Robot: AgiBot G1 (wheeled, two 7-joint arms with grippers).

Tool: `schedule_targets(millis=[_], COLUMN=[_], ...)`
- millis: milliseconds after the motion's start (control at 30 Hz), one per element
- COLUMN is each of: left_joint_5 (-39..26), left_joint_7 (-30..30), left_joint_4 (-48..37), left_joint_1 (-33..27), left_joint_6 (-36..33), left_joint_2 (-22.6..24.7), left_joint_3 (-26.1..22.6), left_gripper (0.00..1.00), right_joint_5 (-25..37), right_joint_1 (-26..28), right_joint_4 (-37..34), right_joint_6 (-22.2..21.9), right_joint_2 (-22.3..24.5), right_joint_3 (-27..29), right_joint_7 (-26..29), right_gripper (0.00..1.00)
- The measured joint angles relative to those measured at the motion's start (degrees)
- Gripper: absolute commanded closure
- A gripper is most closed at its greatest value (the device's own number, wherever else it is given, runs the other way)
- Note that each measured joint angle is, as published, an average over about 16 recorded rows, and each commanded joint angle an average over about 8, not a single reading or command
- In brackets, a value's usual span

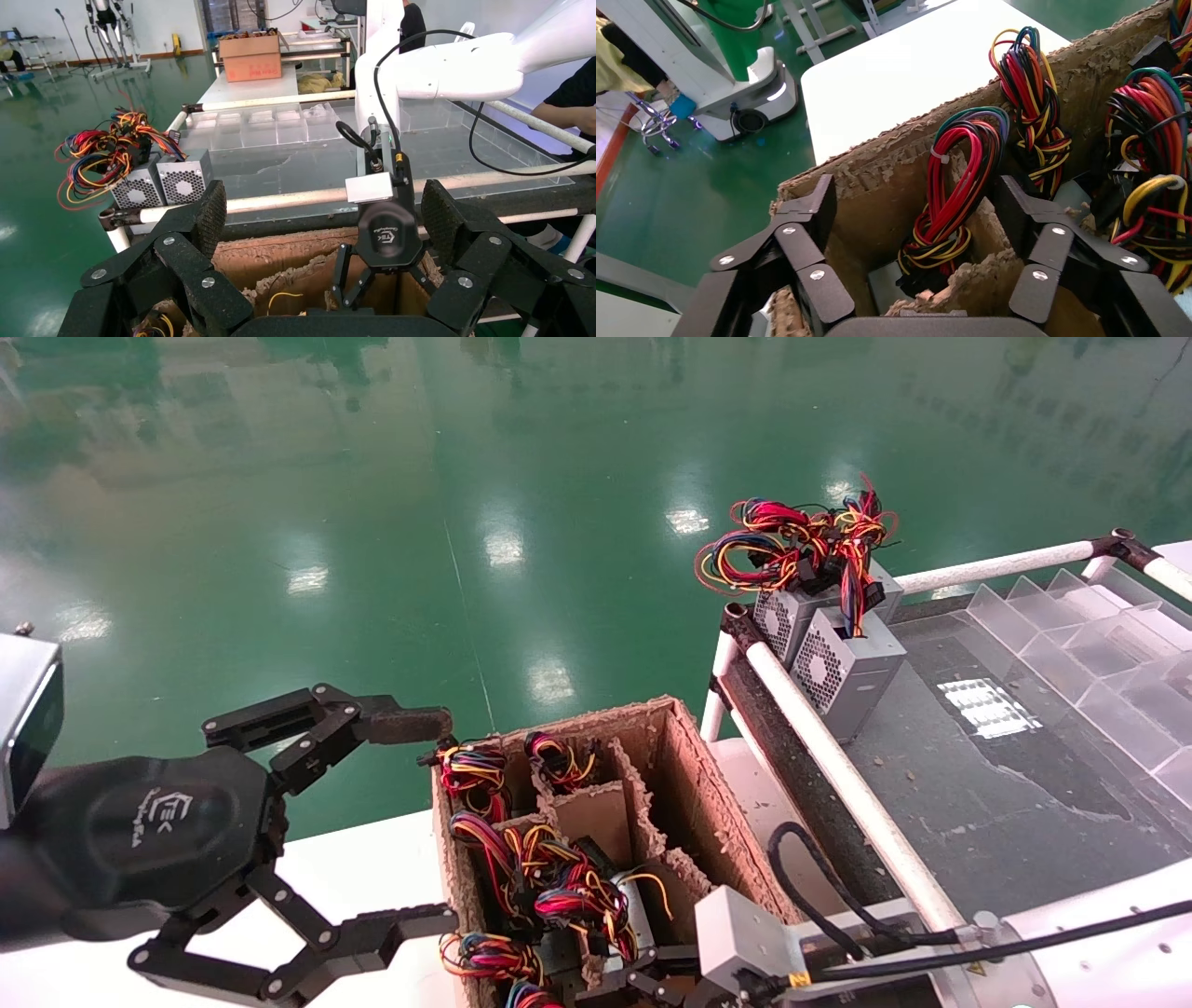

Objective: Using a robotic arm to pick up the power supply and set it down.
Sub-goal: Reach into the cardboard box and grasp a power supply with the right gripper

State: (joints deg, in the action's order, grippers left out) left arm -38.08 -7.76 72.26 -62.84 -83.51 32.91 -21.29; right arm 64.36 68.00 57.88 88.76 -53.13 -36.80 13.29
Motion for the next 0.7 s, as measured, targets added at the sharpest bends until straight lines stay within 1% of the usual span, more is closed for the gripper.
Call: schedule_targets(millis=[333, 700], left_joint_5=[0.0, 0.01], left_joint_7=[0.0, 0.0], left_joint_4=[0.0, 0.0], left_joint_1=[0.0, 0.0], left_joint_6=[0.0, 0.0], left_joint_2=[0.0, 0.0], left_joint_3=[0.0, -0.01], left_gripper=[0.0, 0.0], right_joint_5=[1.43, 2.15], right_joint_1=[0.92, 1.13], right_joint_4=[-2.76, -4.08], right_joint_6=[-1.21, -2.32], right_joint_2=[-2.38, -4.09], right_joint_3=[-1.14, -1.42], right_joint_7=[-2.2, -4.45], right_gripper=[1.0, 1.0])
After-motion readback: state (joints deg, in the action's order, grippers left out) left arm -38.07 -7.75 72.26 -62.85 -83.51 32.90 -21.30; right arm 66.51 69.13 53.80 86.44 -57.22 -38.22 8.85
